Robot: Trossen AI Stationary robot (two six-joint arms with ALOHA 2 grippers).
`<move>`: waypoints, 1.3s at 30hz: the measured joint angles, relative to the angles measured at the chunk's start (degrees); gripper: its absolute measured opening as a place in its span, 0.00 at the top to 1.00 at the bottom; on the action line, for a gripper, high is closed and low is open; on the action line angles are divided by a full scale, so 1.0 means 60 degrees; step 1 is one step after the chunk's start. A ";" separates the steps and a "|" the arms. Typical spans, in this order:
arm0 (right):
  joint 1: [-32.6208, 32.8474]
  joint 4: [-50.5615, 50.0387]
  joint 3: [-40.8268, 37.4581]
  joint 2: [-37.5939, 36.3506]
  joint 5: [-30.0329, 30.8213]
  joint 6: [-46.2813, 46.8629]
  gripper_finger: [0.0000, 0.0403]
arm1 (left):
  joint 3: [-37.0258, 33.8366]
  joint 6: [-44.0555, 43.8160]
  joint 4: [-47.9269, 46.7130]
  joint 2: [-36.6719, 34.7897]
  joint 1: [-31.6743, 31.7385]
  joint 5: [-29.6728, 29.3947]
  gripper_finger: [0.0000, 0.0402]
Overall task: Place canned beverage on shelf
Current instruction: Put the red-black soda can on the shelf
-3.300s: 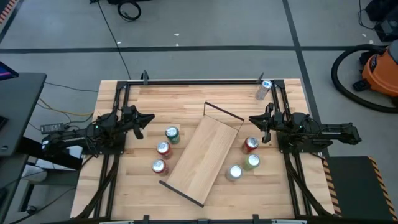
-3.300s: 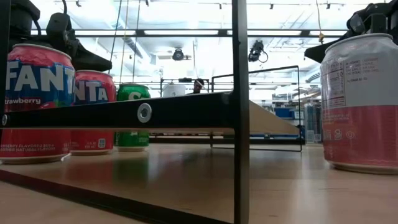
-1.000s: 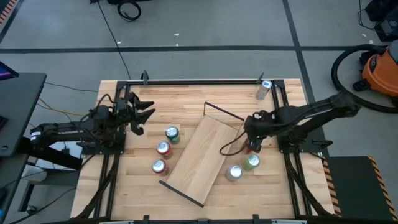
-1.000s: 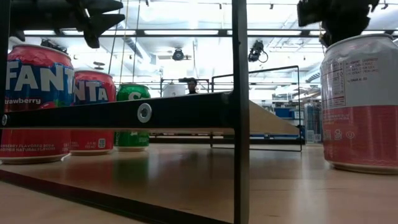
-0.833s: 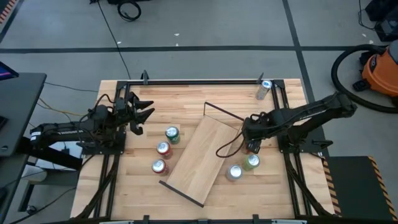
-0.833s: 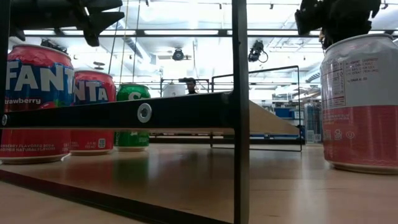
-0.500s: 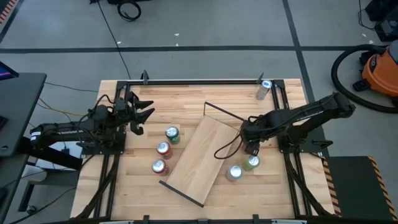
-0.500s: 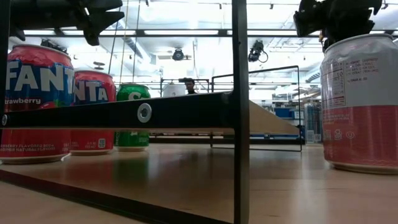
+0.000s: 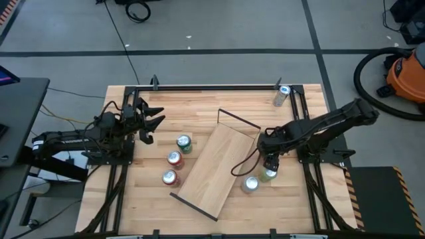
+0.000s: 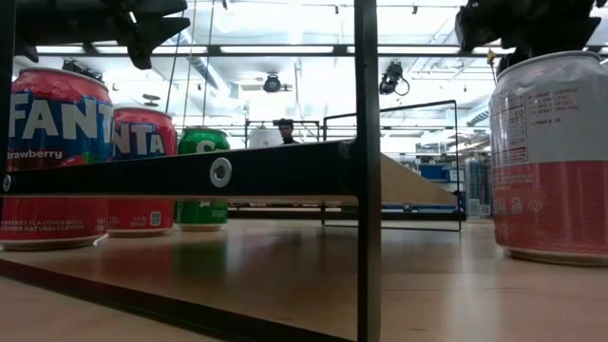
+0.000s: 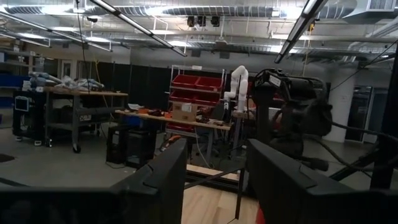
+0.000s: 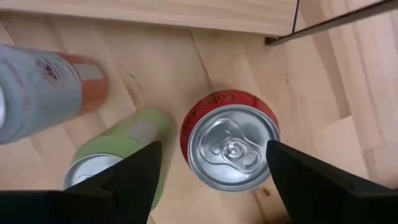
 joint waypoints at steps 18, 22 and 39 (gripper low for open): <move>0.0588 -0.0407 0.0453 0.0735 0.0705 -0.0957 0.26 | 0.0000 0.0018 0.0004 0.0000 0.0044 -0.0004 0.56; 0.0719 -0.0662 0.0642 0.0722 0.1211 -0.1096 0.26 | 0.0000 0.0186 0.0007 0.0000 0.0044 -0.0004 0.56; 0.0705 -0.0641 0.0499 0.0766 0.1410 -0.1136 0.15 | 0.0000 0.0176 0.0007 -0.0004 0.0044 -0.0004 0.56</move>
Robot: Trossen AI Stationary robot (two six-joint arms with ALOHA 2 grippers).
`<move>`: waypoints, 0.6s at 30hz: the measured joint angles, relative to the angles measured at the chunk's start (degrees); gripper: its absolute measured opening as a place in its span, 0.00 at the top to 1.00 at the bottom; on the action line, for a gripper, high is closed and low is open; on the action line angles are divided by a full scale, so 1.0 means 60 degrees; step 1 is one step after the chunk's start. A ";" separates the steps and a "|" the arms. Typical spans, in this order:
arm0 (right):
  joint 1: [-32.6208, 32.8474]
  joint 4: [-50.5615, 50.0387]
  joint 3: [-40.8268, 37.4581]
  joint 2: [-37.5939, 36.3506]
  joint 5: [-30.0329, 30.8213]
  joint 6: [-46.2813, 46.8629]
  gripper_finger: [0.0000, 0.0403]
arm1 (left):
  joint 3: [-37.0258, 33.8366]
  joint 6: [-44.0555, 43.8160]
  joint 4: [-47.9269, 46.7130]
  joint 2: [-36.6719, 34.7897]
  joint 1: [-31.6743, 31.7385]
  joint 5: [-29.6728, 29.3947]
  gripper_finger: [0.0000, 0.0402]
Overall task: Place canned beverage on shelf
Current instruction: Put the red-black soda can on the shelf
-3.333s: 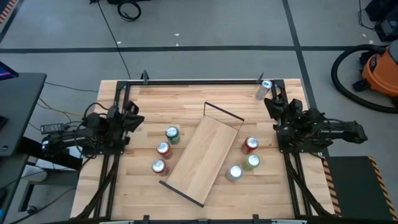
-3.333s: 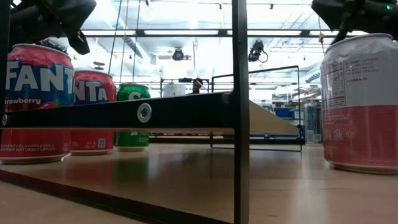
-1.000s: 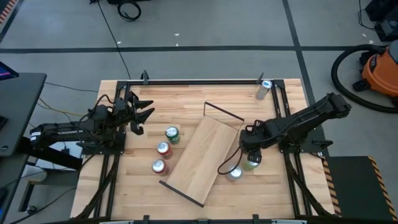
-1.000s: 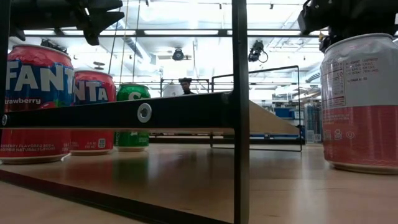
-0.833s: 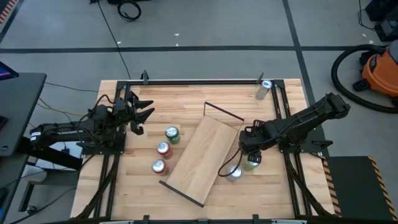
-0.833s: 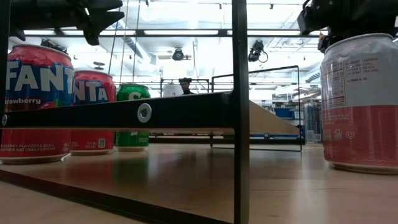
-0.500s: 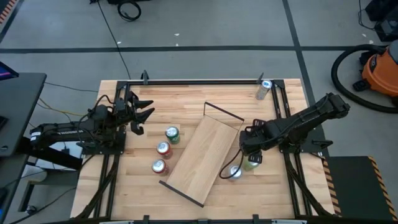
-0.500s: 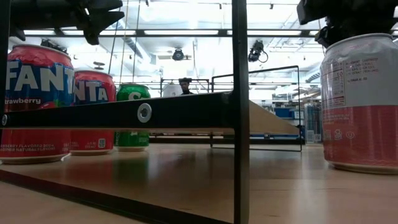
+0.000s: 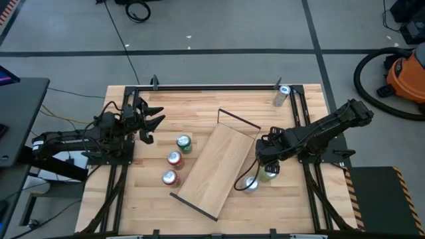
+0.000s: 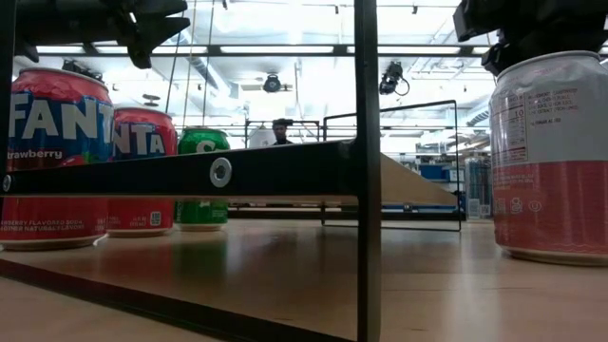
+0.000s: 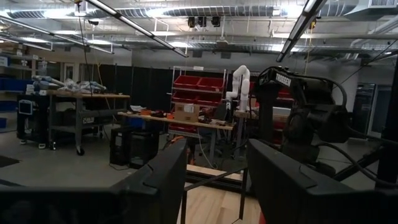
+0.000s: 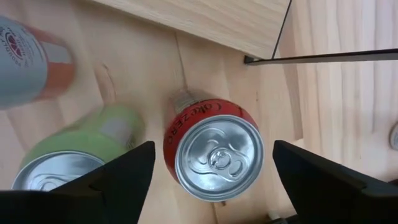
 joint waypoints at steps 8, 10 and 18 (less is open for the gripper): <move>-0.0045 0.0035 -0.0079 0.0001 0.0010 -0.0069 0.11 | 0.0000 -0.0034 0.0000 0.0004 0.0000 0.0000 0.56; -0.0103 0.0042 -0.0290 0.0001 0.0004 -0.0068 0.11 | 0.0000 -0.0030 0.0000 0.0004 0.0000 0.0000 0.56; -0.0458 0.0678 -0.1102 0.0004 -0.0165 -0.0152 0.11 | 0.0000 -0.0030 0.0010 0.0002 0.0000 0.0000 0.56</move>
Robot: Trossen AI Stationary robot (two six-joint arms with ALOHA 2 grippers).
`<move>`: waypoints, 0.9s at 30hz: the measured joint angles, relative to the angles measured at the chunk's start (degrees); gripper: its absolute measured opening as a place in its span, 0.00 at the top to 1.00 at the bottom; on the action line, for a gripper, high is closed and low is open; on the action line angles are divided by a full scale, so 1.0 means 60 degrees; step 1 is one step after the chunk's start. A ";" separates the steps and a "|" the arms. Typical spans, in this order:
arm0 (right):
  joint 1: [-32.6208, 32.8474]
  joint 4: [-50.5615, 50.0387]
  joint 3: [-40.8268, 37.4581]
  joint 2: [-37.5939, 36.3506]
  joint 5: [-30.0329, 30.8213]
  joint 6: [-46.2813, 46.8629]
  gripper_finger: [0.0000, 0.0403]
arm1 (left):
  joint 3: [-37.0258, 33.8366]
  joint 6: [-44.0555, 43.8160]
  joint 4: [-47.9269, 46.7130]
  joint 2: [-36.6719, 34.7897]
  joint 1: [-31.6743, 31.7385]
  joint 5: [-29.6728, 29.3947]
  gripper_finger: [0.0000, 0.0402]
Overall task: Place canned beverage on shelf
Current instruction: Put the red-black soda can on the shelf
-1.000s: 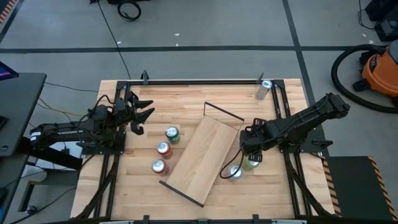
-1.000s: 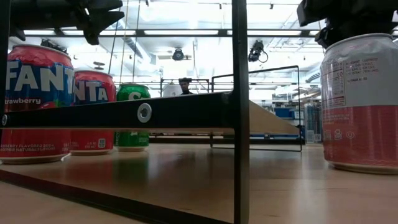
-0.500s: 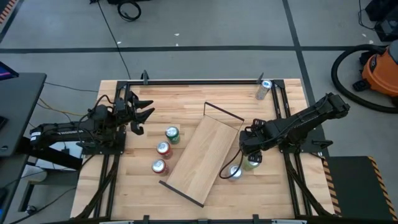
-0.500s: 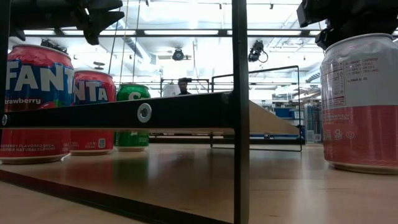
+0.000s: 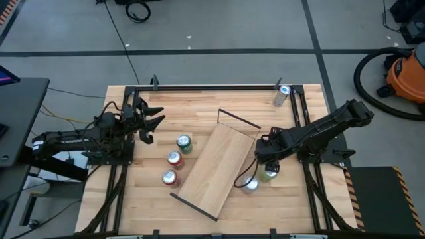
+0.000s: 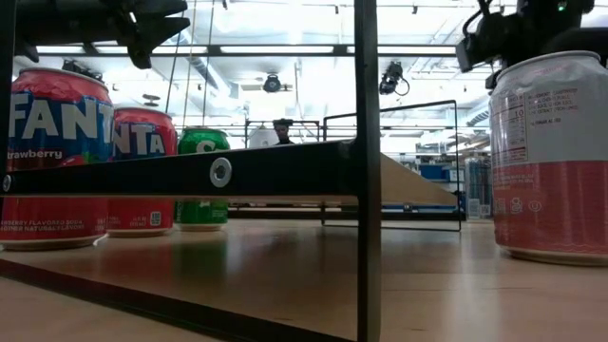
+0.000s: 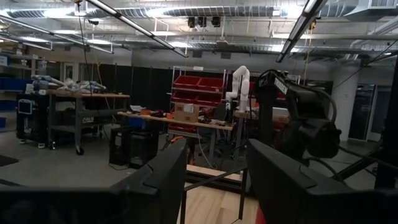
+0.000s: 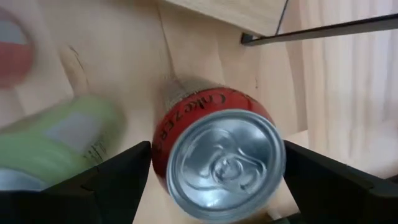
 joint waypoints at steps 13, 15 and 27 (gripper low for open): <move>-0.0627 0.0674 -0.0464 -0.0036 -0.0553 -0.0350 0.14 | 0.0000 0.0004 0.0082 -0.0002 0.0000 0.0000 0.56; -0.0717 0.0725 -0.0468 -0.0036 -0.0656 -0.0273 0.14 | 0.0000 0.0004 0.0081 -0.0002 0.0000 0.0000 0.56; -0.1049 0.0797 -0.0479 -0.0022 -0.1229 -0.0133 0.18 | 0.0000 0.0011 0.0078 -0.0002 0.0000 0.0000 0.56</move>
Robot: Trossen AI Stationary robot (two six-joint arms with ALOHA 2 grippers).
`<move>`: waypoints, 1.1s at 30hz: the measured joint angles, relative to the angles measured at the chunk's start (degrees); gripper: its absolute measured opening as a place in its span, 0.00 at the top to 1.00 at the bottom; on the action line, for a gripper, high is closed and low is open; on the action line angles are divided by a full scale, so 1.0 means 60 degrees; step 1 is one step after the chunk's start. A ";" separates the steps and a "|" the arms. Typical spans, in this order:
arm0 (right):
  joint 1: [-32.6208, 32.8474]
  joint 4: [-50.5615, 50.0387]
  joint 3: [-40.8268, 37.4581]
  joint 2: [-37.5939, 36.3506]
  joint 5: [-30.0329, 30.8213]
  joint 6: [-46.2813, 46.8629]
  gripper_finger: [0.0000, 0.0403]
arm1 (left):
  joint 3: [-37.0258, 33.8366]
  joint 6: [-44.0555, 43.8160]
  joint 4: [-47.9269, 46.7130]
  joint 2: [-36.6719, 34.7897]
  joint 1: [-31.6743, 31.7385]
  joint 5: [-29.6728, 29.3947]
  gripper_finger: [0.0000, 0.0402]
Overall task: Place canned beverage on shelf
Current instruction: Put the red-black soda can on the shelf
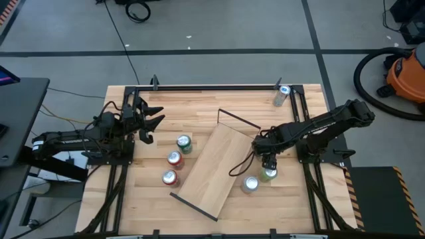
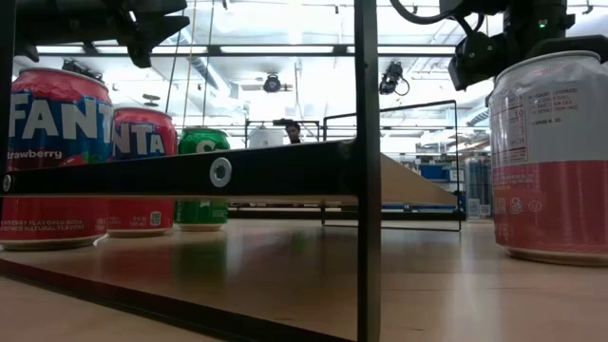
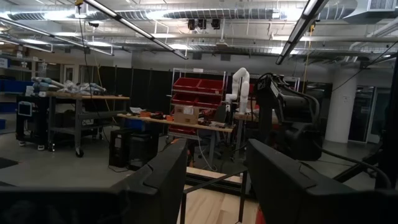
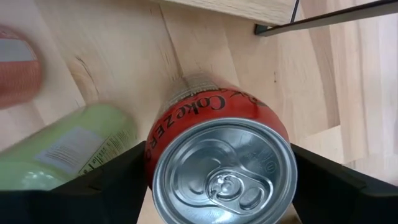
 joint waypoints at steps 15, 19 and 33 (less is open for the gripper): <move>-0.0060 0.0050 0.0971 0.0055 -0.0205 0.0072 0.20 | 0.0000 -0.0004 -0.0004 0.0000 -0.0003 0.0000 0.56; -0.0067 -0.0095 0.1415 0.0051 -0.0239 0.0134 0.20 | 0.0000 -0.0007 -0.0004 0.0000 0.0000 0.0000 0.56; -0.0395 0.0083 0.2812 0.0033 -0.0124 0.0401 0.20 | 0.0000 -0.0025 0.0074 0.0000 -0.0003 0.0000 0.56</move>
